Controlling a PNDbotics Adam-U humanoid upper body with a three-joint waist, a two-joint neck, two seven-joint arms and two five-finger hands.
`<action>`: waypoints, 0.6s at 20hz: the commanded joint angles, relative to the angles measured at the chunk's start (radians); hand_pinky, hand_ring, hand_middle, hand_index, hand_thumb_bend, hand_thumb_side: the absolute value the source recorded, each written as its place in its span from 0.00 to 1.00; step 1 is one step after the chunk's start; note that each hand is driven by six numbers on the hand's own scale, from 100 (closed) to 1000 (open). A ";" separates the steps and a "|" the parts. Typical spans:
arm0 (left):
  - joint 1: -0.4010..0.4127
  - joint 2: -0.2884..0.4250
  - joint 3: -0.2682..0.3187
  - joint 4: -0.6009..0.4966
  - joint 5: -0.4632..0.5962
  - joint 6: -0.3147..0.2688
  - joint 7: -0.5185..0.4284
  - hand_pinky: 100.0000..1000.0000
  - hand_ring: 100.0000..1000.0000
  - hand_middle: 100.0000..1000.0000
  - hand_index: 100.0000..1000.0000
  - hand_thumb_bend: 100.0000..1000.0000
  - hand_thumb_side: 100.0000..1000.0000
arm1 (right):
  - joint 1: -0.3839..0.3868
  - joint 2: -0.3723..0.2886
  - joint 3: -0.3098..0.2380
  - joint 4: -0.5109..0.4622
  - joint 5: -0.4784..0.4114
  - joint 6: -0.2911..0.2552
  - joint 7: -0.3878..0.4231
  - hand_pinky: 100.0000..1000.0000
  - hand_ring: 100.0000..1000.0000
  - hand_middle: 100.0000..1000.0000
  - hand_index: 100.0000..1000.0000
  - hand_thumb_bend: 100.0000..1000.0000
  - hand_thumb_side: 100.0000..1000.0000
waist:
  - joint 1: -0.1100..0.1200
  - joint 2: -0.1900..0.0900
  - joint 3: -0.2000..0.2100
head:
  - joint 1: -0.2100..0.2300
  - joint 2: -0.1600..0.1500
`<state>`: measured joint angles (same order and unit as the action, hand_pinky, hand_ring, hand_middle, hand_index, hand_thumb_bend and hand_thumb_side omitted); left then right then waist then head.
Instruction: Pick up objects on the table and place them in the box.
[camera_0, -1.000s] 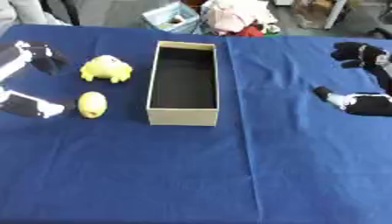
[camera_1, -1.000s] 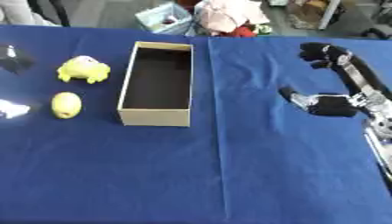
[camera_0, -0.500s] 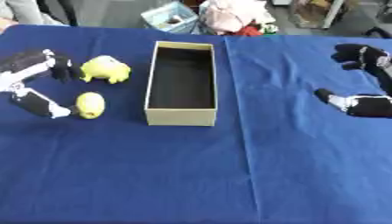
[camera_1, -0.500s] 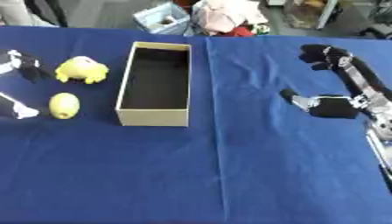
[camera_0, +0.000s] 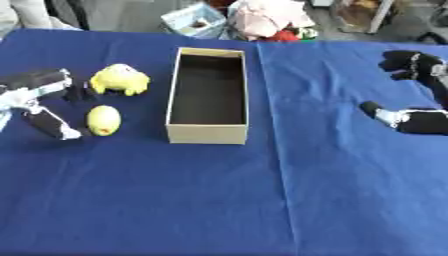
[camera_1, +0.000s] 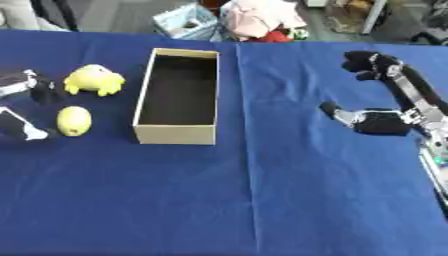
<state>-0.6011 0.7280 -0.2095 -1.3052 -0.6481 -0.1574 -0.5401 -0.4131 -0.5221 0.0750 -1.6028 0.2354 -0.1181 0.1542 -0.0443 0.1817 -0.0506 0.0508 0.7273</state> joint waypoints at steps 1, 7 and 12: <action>-0.026 0.008 0.003 0.020 -0.034 -0.008 0.016 0.61 0.55 0.55 0.70 0.46 0.00 | -0.011 -0.015 -0.005 -0.008 -0.006 -0.002 0.001 0.78 0.81 0.72 0.87 0.44 0.17 | 0.003 -0.019 -0.002 | 0.002 -0.003; -0.035 -0.018 0.003 0.050 -0.026 -0.003 0.066 0.60 0.52 0.53 0.69 0.47 0.00 | -0.009 -0.015 -0.005 -0.006 -0.009 -0.002 0.001 0.78 0.81 0.72 0.87 0.44 0.17 | 0.002 -0.018 -0.004 | 0.003 0.000; -0.040 -0.027 0.002 0.055 -0.023 0.004 0.093 0.58 0.49 0.49 0.65 0.46 0.00 | -0.008 -0.014 -0.005 -0.005 -0.009 -0.002 0.001 0.78 0.81 0.72 0.87 0.44 0.17 | 0.003 -0.018 -0.005 | 0.002 0.000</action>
<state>-0.6201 0.6844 -0.2123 -1.2444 -0.6739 -0.1551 -0.4584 -0.4125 -0.5220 0.0750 -1.6022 0.2346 -0.1182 0.1542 -0.0443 0.1812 -0.0544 0.0507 0.7277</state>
